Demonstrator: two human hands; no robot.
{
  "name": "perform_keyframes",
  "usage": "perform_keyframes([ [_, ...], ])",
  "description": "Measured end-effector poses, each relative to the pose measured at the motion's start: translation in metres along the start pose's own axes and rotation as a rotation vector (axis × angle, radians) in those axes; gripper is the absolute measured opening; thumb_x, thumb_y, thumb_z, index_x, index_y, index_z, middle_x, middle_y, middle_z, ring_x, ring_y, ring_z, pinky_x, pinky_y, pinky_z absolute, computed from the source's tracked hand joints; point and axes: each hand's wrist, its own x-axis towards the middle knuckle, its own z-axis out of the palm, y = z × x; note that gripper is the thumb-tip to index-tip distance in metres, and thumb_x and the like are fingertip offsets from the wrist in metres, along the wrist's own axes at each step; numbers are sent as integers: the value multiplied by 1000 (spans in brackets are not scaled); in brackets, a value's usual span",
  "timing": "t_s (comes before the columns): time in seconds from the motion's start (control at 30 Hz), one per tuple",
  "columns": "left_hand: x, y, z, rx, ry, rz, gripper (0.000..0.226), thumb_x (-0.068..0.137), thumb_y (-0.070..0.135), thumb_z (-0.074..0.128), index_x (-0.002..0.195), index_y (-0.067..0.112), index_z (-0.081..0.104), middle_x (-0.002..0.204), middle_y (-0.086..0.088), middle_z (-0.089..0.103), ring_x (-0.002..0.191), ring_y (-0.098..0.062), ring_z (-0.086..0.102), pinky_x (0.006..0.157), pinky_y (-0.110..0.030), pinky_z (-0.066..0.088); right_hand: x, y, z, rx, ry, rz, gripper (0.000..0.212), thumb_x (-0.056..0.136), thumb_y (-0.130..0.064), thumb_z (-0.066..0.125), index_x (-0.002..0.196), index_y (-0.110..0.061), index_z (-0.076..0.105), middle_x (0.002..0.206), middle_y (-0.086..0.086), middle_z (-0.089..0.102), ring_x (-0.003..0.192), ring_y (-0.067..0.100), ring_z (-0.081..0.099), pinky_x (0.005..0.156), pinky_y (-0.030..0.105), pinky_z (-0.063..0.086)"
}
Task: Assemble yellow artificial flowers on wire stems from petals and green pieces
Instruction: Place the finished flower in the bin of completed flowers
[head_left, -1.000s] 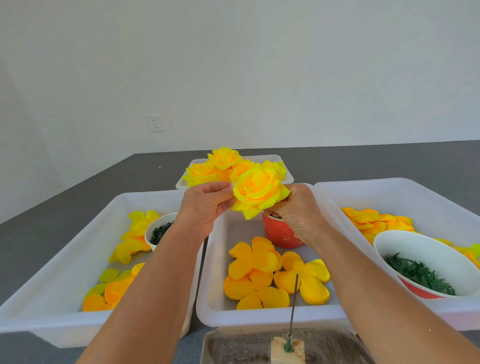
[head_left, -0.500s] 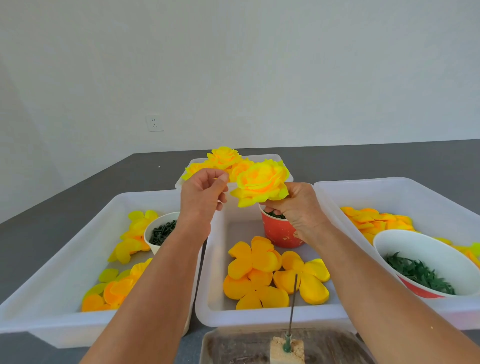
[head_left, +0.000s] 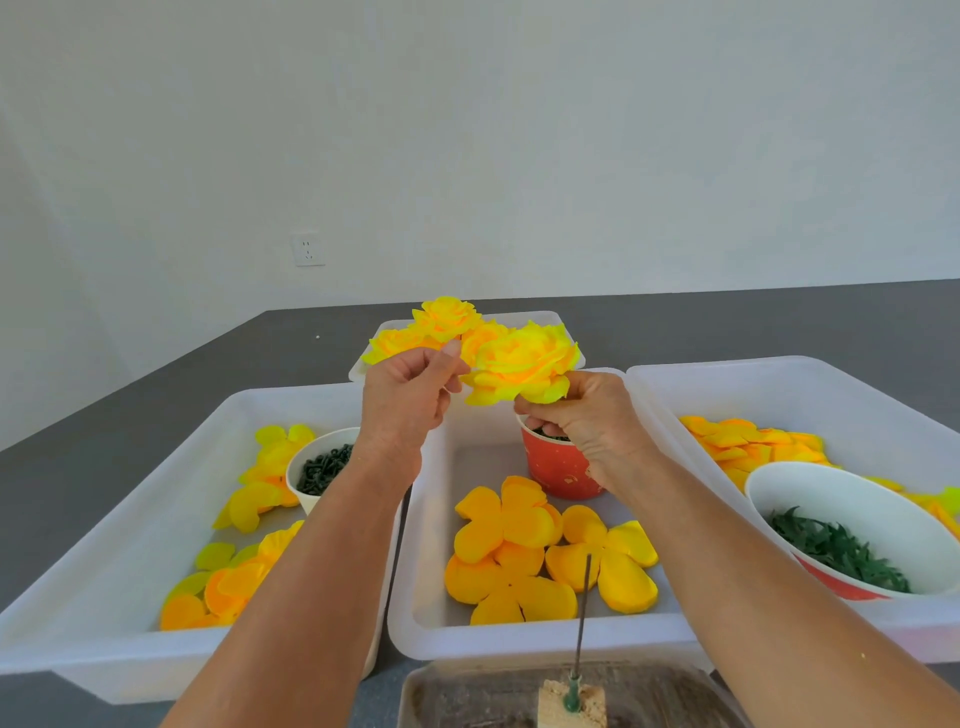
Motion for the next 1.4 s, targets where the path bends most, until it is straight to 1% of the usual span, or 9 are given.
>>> perform_keyframes([
  [0.17, -2, -1, 2, 88, -69, 84, 24, 78, -11, 60, 75, 12, 64, 61, 2, 56, 48, -8, 38, 43, -13, 31, 0, -2, -2, 121, 47, 54, 12, 76, -8, 75, 70, -16, 68, 55, -9, 67, 50, 1, 62, 48, 10, 46],
  [0.33, -1, -5, 2, 176, -79, 178, 21, 76, -3, 70, 74, 17, 67, 64, 2, 60, 48, 0, 44, 48, -9, 37, 1, 1, 0, 27, 6, 49, 11, 76, -11, 75, 71, -19, 70, 67, -6, 70, 55, 2, 64, 54, 14, 49],
  [0.47, 1, -6, 1, 191, -98, 177, 18, 75, 2, 73, 76, 18, 67, 67, 1, 61, 52, -4, 44, 48, -10, 38, 1, 1, -1, 17, 12, 50, 10, 77, -13, 75, 71, -19, 69, 67, -6, 71, 56, 3, 65, 53, 14, 48],
  [0.6, 1, -6, 1, 150, -72, 179, 15, 81, 2, 68, 75, 16, 68, 56, 12, 59, 47, 0, 43, 48, -10, 38, -2, 1, -1, 27, -79, 25, 13, 77, -4, 73, 72, -15, 68, 57, -9, 69, 50, 1, 62, 50, 12, 48],
  [0.7, 2, -7, 0, 175, -70, 178, 19, 86, -1, 61, 76, 16, 64, 64, 4, 58, 49, -1, 44, 49, -12, 39, -2, 0, -1, -10, -113, -14, 15, 77, -2, 72, 72, -17, 69, 58, -9, 69, 51, 3, 63, 54, 13, 50],
  [0.8, 2, -8, 2, 198, -80, 194, 26, 89, -4, 54, 76, 17, 58, 62, 3, 58, 48, 0, 48, 46, -14, 40, -2, 0, -1, -124, -80, -114, 17, 77, -5, 73, 69, -19, 69, 56, -10, 67, 51, 1, 62, 57, 14, 50],
  [0.93, 1, -8, 1, 200, -104, 198, 24, 90, -4, 52, 78, 16, 58, 46, 8, 56, 39, -2, 44, 42, -15, 39, -2, 1, 0, -276, -15, -219, 9, 78, -14, 74, 71, -18, 70, 64, -2, 67, 56, 3, 61, 70, 25, 51],
  [1.17, 0, -4, 1, 133, -55, 65, 19, 89, 11, 59, 72, 10, 67, 58, 8, 66, 45, -7, 45, 44, -11, 36, -6, -3, -1, -385, 47, -261, 11, 79, -15, 73, 83, -5, 75, 79, 11, 72, 74, 23, 65, 81, 40, 52],
  [1.4, 1, -5, -2, 110, -42, 9, 3, 82, 4, 67, 80, 5, 69, 52, 12, 62, 48, 4, 51, 47, -8, 39, -4, -1, 0, -451, 71, -235, 13, 80, -10, 72, 91, -5, 75, 90, 12, 73, 78, 18, 62, 87, 41, 51],
])
